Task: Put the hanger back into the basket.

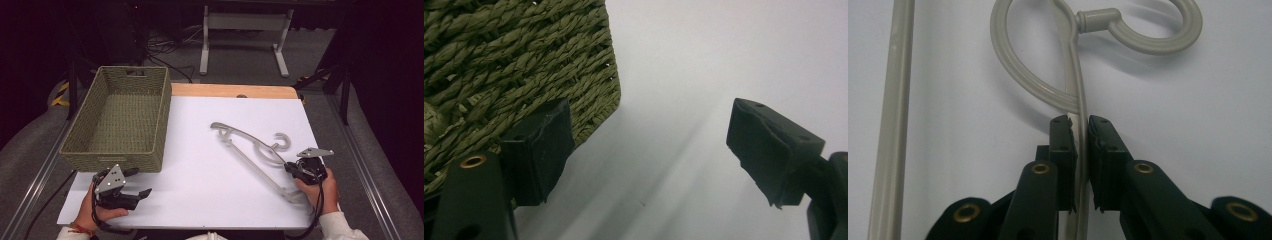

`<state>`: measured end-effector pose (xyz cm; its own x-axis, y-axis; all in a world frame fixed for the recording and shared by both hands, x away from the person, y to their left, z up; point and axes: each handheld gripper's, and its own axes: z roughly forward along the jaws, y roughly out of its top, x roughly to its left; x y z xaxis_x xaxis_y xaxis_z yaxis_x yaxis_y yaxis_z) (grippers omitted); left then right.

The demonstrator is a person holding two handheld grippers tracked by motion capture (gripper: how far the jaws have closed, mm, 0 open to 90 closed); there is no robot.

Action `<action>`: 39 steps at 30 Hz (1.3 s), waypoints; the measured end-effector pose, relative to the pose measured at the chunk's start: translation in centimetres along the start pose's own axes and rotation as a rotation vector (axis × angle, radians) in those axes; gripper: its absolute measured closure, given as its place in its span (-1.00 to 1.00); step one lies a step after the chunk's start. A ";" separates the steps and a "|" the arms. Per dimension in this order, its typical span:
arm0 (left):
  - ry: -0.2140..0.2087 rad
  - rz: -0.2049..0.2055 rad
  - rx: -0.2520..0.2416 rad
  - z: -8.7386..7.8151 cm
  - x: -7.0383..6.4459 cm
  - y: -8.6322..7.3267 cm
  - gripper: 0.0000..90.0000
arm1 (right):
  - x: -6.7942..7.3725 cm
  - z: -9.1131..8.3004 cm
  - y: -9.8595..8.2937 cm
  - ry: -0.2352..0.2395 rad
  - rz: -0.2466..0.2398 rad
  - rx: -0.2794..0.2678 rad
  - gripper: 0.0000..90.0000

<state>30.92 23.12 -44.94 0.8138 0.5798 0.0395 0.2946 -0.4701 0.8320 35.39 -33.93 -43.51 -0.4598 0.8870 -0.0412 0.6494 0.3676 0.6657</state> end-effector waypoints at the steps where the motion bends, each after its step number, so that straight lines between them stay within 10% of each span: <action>1: -0.001 0.002 0.001 0.0 0.0 0.0 -0.57 | 0.1 0.0 0.0 0.000 -0.002 -0.002 0.83; 20: -0.027 0.031 -0.037 -0.1 -0.3 1.9 -0.55 | 1.5 -0.9 0.7 0.028 -0.067 -0.066 0.83; 39: -0.105 0.224 0.015 4.5 -4.7 9.1 -0.54 | 3.5 -0.8 1.7 0.071 -0.170 -0.096 0.83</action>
<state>32.00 13.10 -40.02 0.9072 0.3878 0.1633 0.1079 -0.5895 0.8006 34.44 -30.45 -41.96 -0.6021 0.7910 -0.1086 0.4997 0.4794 0.7215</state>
